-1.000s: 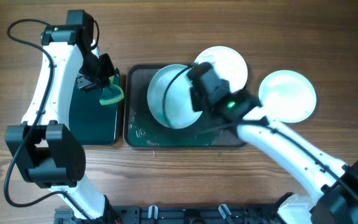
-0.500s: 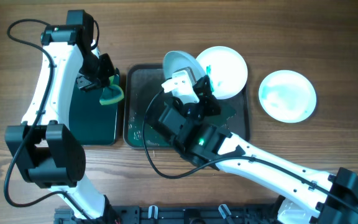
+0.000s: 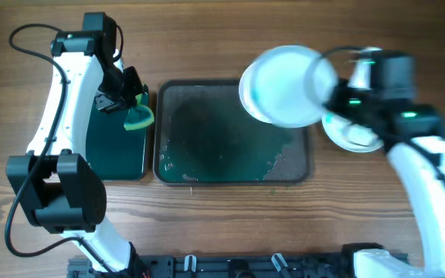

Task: Clean dirty plates on tray and stack at the side
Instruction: 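Stack the second plate onto the first plate and release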

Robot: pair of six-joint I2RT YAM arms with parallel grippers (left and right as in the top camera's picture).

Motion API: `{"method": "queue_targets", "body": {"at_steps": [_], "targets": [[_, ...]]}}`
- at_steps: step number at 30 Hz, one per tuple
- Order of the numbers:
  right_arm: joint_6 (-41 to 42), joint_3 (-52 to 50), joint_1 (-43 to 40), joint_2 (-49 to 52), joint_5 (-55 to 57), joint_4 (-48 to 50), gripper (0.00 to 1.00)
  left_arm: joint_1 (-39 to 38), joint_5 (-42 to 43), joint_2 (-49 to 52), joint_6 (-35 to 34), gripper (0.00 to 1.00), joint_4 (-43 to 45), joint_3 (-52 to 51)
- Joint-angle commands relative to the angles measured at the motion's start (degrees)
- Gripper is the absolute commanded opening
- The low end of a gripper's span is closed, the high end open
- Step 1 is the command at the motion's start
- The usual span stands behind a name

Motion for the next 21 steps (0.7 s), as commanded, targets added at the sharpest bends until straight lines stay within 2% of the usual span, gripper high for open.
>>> {"method": "queue_targets", "body": {"at_steps": [1,5,13,14,15,16,17,19,21], "targets": [[-1.51,-0.11,-13.81,0.68,-1.90,-3.78,0.04,0.09,0.48,-1.05,1.09,0.04,0.00,0.87],[-1.36,-0.15,-24.68,5.27,6.10,-5.42,0.04,0.09,0.48,-1.07,1.09,0.04,0.24,0.87],[1.62,-0.15,-24.57,19.45,11.13,-3.54,0.05,0.09,0.48,-1.07,1.09,0.04,0.81,0.87],[1.44,-0.15,-24.30,19.98,11.10,-3.23,0.13,0.09,0.48,-1.07,1.09,0.04,0.94,0.87],[1.38,-0.13,-24.04,20.13,10.60,-2.60,0.27,0.09,0.48,-1.05,1.09,0.04,1.16,0.90],[0.04,-0.11,-24.02,20.13,8.07,-1.66,0.49,0.09,0.48,-1.05,1.09,0.04,1.18,0.87],[-1.27,0.13,-24.02,20.13,4.42,-1.27,0.60,0.09,0.50,-1.05,1.09,0.04,1.18,0.90],[-4.59,1.36,-23.74,20.11,-3.21,-1.27,0.69,0.09,0.50,-1.07,1.07,0.04,1.38,0.87],[-9.62,4.17,-20.74,20.13,-11.93,-1.11,0.68,0.09,0.50,-1.05,1.07,0.04,1.57,0.87]]}}
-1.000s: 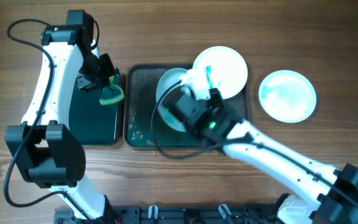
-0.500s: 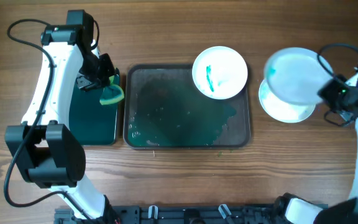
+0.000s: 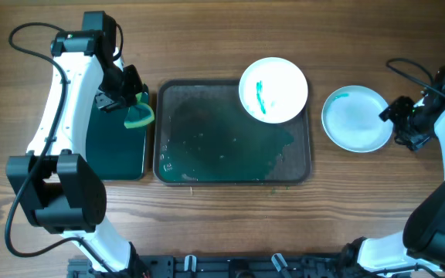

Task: Clean dirty plates on tray and stack at the side
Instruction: 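Stack the second plate onto the first plate and release, then drag the last white plate to the tray center with the right gripper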

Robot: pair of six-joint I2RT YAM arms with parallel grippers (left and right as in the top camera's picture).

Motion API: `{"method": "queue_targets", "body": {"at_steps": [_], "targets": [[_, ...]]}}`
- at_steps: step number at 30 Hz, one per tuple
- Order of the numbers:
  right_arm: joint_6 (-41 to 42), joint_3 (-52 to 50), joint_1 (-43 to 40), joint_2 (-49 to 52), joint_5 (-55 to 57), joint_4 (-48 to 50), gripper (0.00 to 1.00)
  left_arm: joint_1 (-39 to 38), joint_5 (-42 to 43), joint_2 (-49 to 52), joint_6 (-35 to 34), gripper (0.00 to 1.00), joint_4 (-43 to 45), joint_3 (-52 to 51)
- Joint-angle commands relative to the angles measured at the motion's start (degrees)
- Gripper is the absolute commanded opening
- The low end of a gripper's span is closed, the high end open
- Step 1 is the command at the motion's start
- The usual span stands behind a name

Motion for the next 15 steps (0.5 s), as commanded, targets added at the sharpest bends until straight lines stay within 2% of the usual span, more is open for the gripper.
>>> {"method": "queue_targets", "body": {"at_steps": [1,4,7,10,11,12,14,15], "targets": [[-8.35,5.86,5.81,0.33,-14.10,0.13,0.68,0.09,0.50,-1.05,1.07,0.04,0.59,0.87],[-10.27,12.48,17.59,1.99,-10.27,2.36,0.68,0.09,0.50,-1.05,0.83,0.04,1.79,0.87],[-10.16,14.64,23.89,7.61,-6.75,7.06,0.68,0.09,0.50,-1.05,0.85,0.04,1.86,0.87],[-11.89,14.64,26.12,14.88,-5.99,9.57,0.64,0.09,0.50,-1.05,0.85,0.04,1.81,0.87],[-16.37,14.64,27.17,19.06,-6.16,12.07,0.64,0.09,0.50,-1.05,0.85,0.04,1.84,0.87],[-17.29,14.64,27.50,20.24,-6.16,13.09,0.63,0.09,0.50,-1.07,0.85,0.04,1.86,0.87],[-17.64,14.64,28.00,22.21,-5.97,15.52,0.56,0.09,0.50,-1.05,0.85,0.04,1.90,0.90],[-17.62,14.64,28.13,22.91,-5.97,16.41,0.49,0.09,0.50,-1.07,0.85,0.04,1.90,0.87]]}}
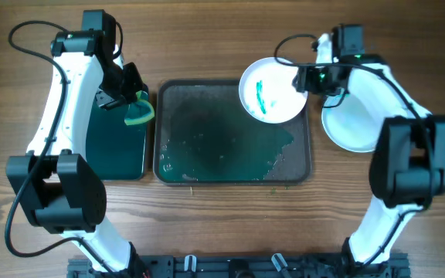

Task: Clean dirty plates on tray and stack at the side
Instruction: 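Drag the last white plate to the tray center with the right gripper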

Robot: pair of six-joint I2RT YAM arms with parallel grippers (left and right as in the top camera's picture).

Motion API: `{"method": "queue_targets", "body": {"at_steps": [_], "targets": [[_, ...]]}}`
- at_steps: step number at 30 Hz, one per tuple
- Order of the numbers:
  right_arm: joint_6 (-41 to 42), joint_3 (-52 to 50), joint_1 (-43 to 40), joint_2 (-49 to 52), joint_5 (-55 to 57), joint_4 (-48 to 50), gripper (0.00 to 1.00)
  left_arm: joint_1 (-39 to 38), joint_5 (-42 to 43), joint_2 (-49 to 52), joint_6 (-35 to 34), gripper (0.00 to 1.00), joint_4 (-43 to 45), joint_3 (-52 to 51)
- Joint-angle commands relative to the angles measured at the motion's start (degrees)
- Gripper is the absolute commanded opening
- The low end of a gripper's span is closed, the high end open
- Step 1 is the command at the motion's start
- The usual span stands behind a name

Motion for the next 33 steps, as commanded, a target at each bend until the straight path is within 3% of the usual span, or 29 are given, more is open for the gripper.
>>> {"method": "queue_targets", "body": {"at_steps": [1,9,17,23,24,26,27,29,33], "targets": [[-2.69,0.20,0.83,2.49,0.61,2.34,0.44,0.09,0.50,-1.05,0.85,0.04,0.15,0.87],[-2.49,0.26,0.83,2.49,1.40,1.73,0.04,0.09,0.50,-1.07,0.87,0.04,-0.13,0.87],[0.72,0.22,6.29,-1.22,-6.75,-13.44,0.04,-0.46,0.48,-1.07,0.87,0.04,-0.31,0.87],[0.52,0.17,11.96,-1.22,-6.51,-16.39,0.04,-1.90,0.48,-1.05,0.90,0.04,-0.31,0.87],[0.52,0.15,12.26,-1.22,-6.49,-16.39,0.07,-2.16,0.48,-1.07,0.87,0.04,-0.31,0.87],[1.73,-0.11,12.33,-1.22,-6.47,-16.35,0.31,-2.60,0.48,-1.05,0.87,0.04,-0.28,0.87],[2.78,-0.42,12.33,-1.22,-6.14,-16.28,0.35,-2.82,0.48,-1.07,0.87,0.04,-0.28,0.87],[7.06,-2.19,12.33,-1.22,-3.91,-16.15,0.33,-3.54,0.48,-1.05,0.87,0.04,-0.28,0.87],[8.04,-7.67,12.39,-1.22,-6.95,-11.50,0.28,-5.14,0.50,-1.05,0.85,0.04,-0.02,0.46]]}}
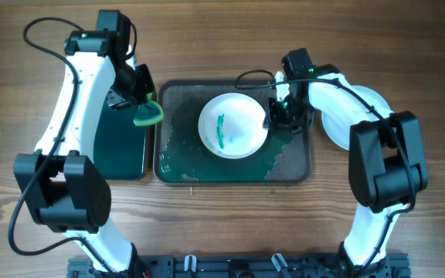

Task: Clean dirty plates on tray and stack at the side
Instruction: 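Drag the last white plate to the tray center with the right gripper, then scrub the last plate with the sponge in the left gripper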

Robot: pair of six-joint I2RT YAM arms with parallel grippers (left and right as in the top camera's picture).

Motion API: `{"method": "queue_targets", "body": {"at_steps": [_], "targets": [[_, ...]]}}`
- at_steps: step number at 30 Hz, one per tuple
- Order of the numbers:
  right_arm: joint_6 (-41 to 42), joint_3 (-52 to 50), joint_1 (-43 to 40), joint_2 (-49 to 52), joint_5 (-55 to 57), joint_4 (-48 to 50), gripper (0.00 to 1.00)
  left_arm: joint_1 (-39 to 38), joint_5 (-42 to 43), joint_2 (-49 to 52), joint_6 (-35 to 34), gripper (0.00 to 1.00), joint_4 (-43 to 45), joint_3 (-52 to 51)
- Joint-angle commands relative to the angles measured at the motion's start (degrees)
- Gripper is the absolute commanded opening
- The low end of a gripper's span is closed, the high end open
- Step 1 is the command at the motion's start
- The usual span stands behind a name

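A white plate (pixel 232 125) with a green smear lies in the middle of the dark tray (pixel 178 158), which carries green residue. My right gripper (pixel 272 116) sits at the plate's right rim and looks shut on it. My left gripper (pixel 143 108) is shut on a green sponge (pixel 149 116), hanging over the tray's left edge, a short way left of the plate. A clean white plate (pixel 337 133) rests on the table right of the tray, mostly covered by my right arm.
A dark green mat (pixel 118 147) lies on the wooden table left of the tray, under my left arm. The right arm's cable loops above the tray's far right corner.
The smeared plate has gone from the tray's far right corner to the tray's middle, my right gripper still at its right rim. My left gripper with the sponge has shifted slightly right toward the tray.
At first my right gripper held a plate raised over the tray's right end. Then the smeared plate lay in the tray's far right corner with the gripper off beyond the clean plate. Then the gripper was at the smeared plate's rim, and now the plate is mid-tray.
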Motion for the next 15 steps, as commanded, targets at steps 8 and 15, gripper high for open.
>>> {"method": "queue_targets", "body": {"at_steps": [8,15], "targets": [[3.50,-4.85,0.33,-1.44,-5.05,6.56,0.04,-5.35,2.82,0.68,0.42,0.04,3.28,-3.45],[6.67,-5.70,2.08,-1.44,-4.52,8.81,0.04,-14.29,4.72,4.68,-2.60,0.04,12.28,-7.69]]}}
